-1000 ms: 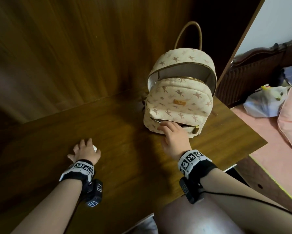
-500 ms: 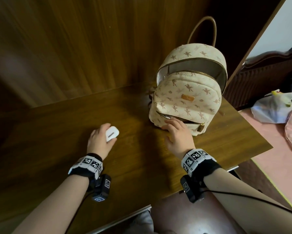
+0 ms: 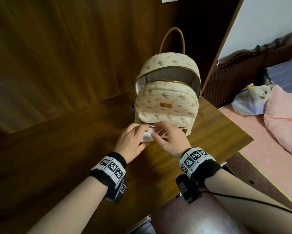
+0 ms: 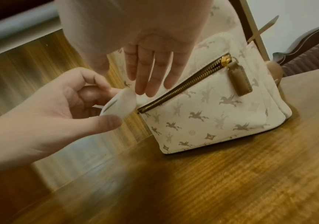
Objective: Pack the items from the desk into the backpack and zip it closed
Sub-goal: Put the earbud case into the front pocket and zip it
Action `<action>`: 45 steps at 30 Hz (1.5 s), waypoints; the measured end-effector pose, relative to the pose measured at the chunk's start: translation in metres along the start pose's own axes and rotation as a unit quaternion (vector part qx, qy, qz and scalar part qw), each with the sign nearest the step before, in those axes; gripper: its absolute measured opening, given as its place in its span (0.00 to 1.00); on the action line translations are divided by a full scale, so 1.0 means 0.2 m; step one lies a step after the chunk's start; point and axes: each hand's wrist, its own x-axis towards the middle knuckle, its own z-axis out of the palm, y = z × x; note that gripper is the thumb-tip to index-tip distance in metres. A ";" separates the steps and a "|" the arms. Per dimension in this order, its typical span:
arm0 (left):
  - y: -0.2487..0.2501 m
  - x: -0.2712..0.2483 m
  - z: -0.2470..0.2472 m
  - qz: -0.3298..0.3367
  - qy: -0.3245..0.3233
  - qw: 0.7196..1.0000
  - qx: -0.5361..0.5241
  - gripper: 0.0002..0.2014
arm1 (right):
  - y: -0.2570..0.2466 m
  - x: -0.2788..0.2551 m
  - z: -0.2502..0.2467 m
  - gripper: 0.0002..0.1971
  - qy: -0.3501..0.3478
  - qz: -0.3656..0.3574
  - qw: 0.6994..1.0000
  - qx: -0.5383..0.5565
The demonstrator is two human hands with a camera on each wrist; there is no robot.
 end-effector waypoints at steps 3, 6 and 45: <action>0.04 0.07 0.02 0.038 0.003 0.999 -0.027 0.25 | 0.04 0.00 -0.04 0.18 0.003 0.012 1.000 0.003; 0.08 0.13 0.04 0.092 -0.003 0.995 -0.036 0.27 | 0.08 -0.01 -0.07 0.17 0.000 0.022 1.000 0.005; -0.11 0.25 0.15 0.092 0.074 0.993 0.022 0.03 | 0.21 0.11 -0.05 0.11 0.081 -0.086 0.971 -0.208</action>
